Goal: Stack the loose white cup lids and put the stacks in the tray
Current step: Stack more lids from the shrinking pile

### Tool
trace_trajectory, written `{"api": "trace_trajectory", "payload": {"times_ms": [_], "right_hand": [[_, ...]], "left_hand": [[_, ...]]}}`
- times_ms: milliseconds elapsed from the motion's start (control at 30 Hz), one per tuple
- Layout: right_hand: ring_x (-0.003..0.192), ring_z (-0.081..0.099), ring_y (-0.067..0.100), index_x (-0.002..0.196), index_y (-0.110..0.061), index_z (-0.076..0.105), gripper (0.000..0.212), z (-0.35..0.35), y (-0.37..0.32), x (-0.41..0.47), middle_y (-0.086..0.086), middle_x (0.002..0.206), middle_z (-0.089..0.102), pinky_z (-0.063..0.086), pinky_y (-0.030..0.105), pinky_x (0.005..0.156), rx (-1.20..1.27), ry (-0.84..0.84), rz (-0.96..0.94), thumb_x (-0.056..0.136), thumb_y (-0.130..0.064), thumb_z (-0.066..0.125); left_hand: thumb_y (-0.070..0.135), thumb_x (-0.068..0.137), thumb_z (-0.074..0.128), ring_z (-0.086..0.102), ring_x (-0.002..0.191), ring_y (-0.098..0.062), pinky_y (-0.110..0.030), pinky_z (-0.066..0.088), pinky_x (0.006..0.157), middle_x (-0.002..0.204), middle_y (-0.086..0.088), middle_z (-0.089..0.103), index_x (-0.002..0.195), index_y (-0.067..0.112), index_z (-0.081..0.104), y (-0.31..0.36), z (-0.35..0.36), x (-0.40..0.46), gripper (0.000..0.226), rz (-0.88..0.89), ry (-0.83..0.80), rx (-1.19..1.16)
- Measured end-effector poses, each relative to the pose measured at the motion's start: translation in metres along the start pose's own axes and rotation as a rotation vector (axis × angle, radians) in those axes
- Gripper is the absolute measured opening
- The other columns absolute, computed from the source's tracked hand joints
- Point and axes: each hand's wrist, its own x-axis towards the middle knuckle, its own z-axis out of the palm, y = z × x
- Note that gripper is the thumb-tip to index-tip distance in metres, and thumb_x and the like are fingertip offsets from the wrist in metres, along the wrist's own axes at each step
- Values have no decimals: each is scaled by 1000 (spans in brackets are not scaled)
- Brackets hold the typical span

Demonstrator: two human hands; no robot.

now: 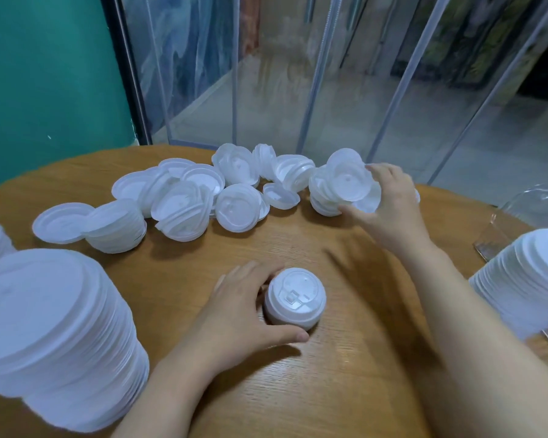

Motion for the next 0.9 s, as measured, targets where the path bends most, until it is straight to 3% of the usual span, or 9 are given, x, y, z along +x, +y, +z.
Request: {"api": "trace_trajectory", "payload": {"times_ms": [133,333,667,800,900], "right_hand": [[137,40,26,151,-22,44,95,12,3,35,0,147,49,35,43,111,-167,-59,50,71,-53,86],[130,48,32,151,-19,44,89,22,8,50,7,143,54,35,45,105,-296,-112,45,77,-49,83],[123,51,14,141,-22,52,80,-2,-23,-12,-10,133,56,43,33,103,167,-50,24,73,-41,89],[122,54,14,138,-23,54,76,7,-14,-61,-8,129,58,46,39,105,198,-42,-34,73,-31,91],[120,50,10,136,-26,55,75,17,0,-85,-13,127,56,44,38,105,158,-70,-53,71,-34,91]], "left_hand": [[67,56,88,34,117,19,-12,27,101,120,43,41,132,54,50,0,4,4,86,45,10,6],[76,55,80,38,118,13,-16,30,102,119,40,48,131,59,47,-7,6,8,84,56,2,13],[72,59,83,36,118,15,-13,27,102,116,40,49,127,59,49,-5,5,7,78,50,3,25],[75,59,80,40,117,11,-19,29,104,117,37,52,130,56,49,-5,6,6,80,60,2,32],[79,57,76,42,116,11,-22,30,105,115,38,52,129,57,49,-5,7,6,80,67,9,32]]}}
